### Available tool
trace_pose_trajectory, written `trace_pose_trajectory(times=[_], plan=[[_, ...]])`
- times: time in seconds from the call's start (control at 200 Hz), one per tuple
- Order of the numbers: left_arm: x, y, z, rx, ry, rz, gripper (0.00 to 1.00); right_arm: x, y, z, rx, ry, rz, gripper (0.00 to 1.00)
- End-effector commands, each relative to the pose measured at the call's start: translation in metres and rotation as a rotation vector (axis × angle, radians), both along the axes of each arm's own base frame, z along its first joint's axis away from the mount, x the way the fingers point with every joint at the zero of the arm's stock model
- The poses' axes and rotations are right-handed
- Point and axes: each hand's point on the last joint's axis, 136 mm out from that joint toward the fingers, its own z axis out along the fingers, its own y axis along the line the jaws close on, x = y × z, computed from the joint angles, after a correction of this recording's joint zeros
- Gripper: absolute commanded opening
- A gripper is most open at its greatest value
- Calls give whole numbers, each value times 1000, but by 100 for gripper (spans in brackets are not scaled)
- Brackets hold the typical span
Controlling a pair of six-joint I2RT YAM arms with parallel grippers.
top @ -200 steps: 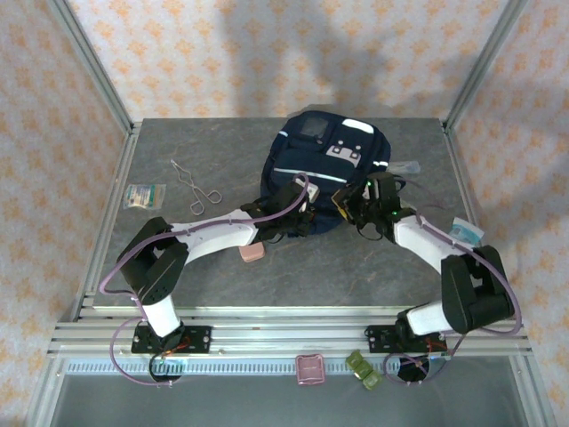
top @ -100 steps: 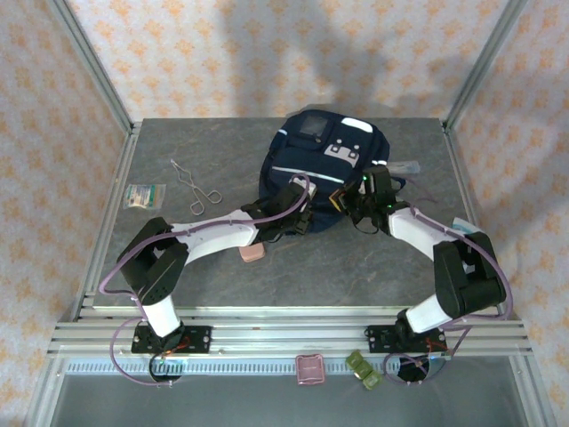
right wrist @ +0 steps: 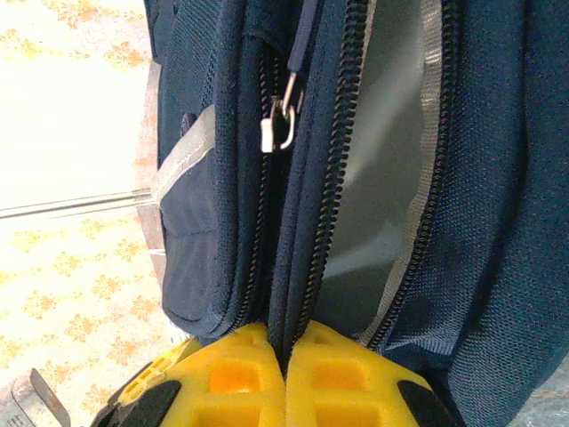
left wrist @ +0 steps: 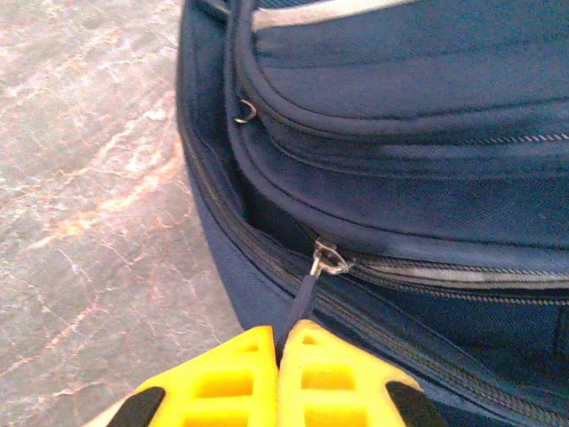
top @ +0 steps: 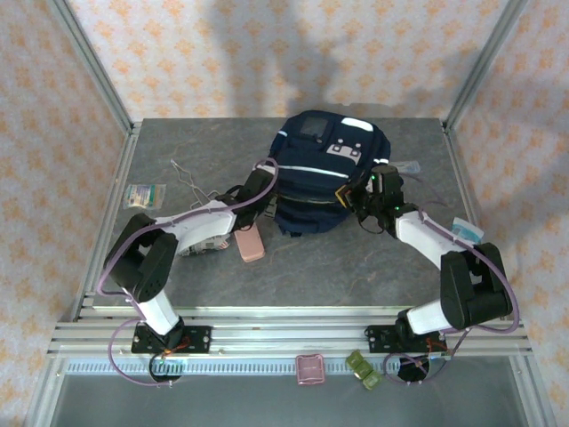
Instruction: Pack books, pencil case, and school supplies into a backpack
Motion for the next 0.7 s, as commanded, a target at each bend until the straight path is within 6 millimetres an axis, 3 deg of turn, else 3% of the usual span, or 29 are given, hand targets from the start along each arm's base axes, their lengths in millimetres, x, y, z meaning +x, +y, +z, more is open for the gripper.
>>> trace_pose_trajectory(times=[0.0, 0.28, 0.36, 0.425, 0.531, 0.696], plan=[[10, 44, 8, 65, -33, 115, 0, 17, -11, 30, 8, -108, -49, 0], [52, 79, -2, 48, -49, 259, 0, 15, -2, 55, 69, -175, -11, 0], [61, 76, -2, 22, -45, 264, 0, 13, -1, 57, 78, -185, -2, 0], [61, 62, 8, -31, -51, 220, 0, 13, 1, 58, 80, -186, 13, 0], [46, 27, 35, -62, -111, 103, 40, 15, 8, 63, 103, -206, 43, 0], [1, -32, 69, -78, -255, -144, 66, 25, 14, 80, 141, -247, 65, 0]])
